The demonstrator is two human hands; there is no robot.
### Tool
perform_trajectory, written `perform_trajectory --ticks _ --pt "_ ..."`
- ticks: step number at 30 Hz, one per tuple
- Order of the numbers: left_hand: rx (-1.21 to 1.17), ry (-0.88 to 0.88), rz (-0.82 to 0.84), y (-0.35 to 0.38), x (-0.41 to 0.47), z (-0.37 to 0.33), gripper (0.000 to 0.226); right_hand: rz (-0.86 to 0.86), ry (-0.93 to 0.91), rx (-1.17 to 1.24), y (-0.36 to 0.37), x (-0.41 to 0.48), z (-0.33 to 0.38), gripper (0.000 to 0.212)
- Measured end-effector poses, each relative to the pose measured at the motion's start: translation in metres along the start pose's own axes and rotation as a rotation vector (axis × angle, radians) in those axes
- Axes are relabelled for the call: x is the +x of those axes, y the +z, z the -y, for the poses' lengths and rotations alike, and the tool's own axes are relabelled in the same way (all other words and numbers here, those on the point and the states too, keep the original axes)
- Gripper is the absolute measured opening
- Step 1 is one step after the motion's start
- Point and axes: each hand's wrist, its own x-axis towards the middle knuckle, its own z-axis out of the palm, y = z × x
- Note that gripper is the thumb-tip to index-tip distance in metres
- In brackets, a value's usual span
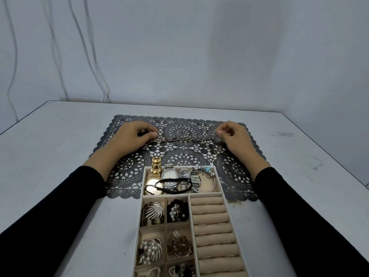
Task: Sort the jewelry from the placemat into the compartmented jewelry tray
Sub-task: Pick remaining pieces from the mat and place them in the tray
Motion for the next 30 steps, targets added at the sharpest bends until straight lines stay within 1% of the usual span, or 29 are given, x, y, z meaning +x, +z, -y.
perform_trajectory --ticks 3,6,10,14,19,25,30 --pt "-0.016 0.011 0.039 -0.002 -0.002 0.0 0.015 -0.01 0.013 0.02 -0.003 -0.001 -0.002 0.005" --pt "0.008 0.018 0.019 -0.002 -0.002 0.0 0.012 -0.015 0.035 0.054 -0.004 -0.001 -0.004 0.005" --pt "0.026 0.018 0.011 -0.004 -0.003 -0.001 0.014 -0.014 0.073 0.088 -0.005 -0.001 -0.005 0.006" --pt "0.071 -0.027 -0.037 -0.004 -0.003 0.001 0.016 -0.012 0.086 0.1 -0.006 0.0 -0.008 0.007" --pt "0.077 -0.089 -0.072 -0.007 -0.003 0.003 0.01 -0.013 0.114 0.173 -0.009 0.001 -0.011 0.016" --pt "0.057 -0.082 -0.058 -0.011 -0.004 0.009 0.011 -0.011 0.133 0.239 -0.012 0.0 -0.009 0.011" --pt "0.178 -0.031 -0.021 -0.014 -0.003 0.012 0.009 -0.026 0.136 0.265 -0.013 -0.001 -0.009 0.015"
